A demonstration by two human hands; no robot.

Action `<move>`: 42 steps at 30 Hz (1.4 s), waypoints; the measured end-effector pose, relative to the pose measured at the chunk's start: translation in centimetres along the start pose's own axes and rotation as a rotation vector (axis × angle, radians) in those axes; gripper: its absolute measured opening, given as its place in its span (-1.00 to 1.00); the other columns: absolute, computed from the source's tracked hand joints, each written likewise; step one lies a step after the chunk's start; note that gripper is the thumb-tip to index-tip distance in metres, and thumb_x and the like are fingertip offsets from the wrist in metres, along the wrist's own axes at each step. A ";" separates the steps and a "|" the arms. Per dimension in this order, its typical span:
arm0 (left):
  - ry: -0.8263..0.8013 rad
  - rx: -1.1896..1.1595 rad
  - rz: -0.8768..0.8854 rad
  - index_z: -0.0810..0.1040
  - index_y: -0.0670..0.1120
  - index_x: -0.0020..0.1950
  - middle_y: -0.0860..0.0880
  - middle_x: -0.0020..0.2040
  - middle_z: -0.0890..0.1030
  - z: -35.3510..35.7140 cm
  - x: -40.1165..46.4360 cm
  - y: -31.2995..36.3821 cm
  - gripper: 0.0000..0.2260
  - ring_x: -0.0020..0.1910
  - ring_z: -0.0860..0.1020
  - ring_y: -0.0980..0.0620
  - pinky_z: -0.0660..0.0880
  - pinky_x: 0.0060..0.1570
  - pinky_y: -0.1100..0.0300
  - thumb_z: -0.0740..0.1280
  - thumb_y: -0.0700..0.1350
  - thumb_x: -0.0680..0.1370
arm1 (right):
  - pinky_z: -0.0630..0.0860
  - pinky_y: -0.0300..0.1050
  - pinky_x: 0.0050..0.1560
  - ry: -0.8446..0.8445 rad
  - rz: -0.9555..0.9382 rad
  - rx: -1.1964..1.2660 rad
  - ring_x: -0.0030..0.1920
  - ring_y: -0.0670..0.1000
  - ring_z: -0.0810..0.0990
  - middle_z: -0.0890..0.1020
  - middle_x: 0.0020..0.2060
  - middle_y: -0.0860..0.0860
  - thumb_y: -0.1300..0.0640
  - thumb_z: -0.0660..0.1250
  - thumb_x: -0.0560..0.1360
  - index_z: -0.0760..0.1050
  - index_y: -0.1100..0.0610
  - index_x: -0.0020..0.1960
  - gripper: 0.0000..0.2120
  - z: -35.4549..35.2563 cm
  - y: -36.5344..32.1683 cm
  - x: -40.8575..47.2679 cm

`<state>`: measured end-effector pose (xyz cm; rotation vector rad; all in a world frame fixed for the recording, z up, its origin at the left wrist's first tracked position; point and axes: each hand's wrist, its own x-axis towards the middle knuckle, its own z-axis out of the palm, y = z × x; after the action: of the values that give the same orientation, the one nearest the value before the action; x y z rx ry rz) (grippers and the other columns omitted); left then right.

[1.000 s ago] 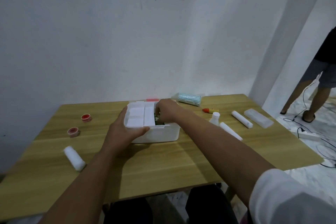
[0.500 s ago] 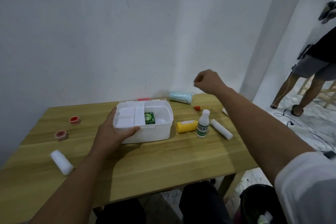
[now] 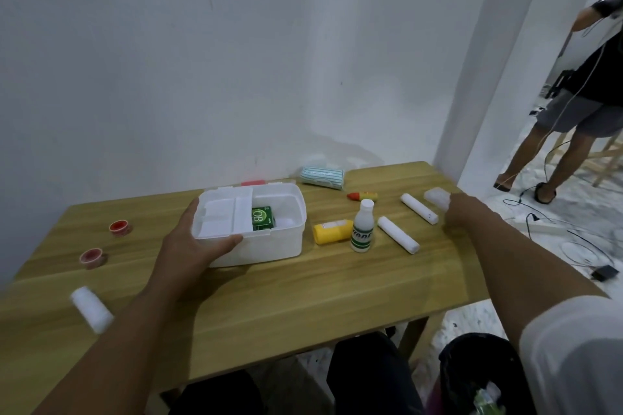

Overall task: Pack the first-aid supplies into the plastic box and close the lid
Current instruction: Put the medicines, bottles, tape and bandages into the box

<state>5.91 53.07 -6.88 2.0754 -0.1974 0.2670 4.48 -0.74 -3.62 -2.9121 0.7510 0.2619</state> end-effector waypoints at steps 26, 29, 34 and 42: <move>-0.016 0.004 0.002 0.27 0.42 0.45 0.35 0.23 0.48 -0.5 -0.2 0.8 -0.18 0.23 0.47 0.10 0.51 -0.02 0.16 0.65 0.18 0.32 | 0.56 -0.04 0.20 -0.006 -0.754 -0.015 0.26 0.11 0.60 0.64 0.27 0.05 0.15 0.64 0.38 0.64 0.09 0.31 -0.49 -5.3 -27.9 -10.3; -0.023 0.003 0.008 0.27 0.31 0.55 0.26 0.34 0.48 -0.3 -0.2 0.6 -0.11 0.29 0.46 0.08 0.55 0.05 0.12 0.65 0.21 0.31 | 0.56 -0.04 0.20 0.000 -0.782 0.005 0.24 0.11 0.59 0.64 0.26 0.05 0.14 0.65 0.36 0.64 0.08 0.30 -0.48 -3.3 -29.6 -10.2; -0.021 0.001 0.015 0.26 0.21 0.60 0.16 0.42 0.48 0.0 -0.4 0.4 -0.07 0.31 0.45 0.06 0.51 -0.02 0.23 0.66 0.16 0.33 | 0.59 -0.07 0.14 0.042 -0.794 0.108 0.18 0.06 0.62 0.67 0.20 0.02 0.11 0.64 0.37 0.67 0.09 0.25 -0.53 -0.4 -31.5 -10.0; -0.012 -0.010 0.029 0.27 0.21 0.60 0.20 0.40 0.49 -0.2 -0.4 0.7 -0.08 0.32 0.46 0.07 0.54 0.07 0.14 0.66 0.15 0.33 | 0.59 -0.10 0.03 0.075 -0.811 0.155 0.08 0.04 0.64 0.70 0.11 0.03 0.10 0.65 0.33 0.69 0.11 0.20 -0.55 0.4 -32.4 -9.4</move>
<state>5.34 52.87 -6.30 2.0660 -0.2358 0.2702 12.12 31.85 0.30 -2.8025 -0.4114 0.0041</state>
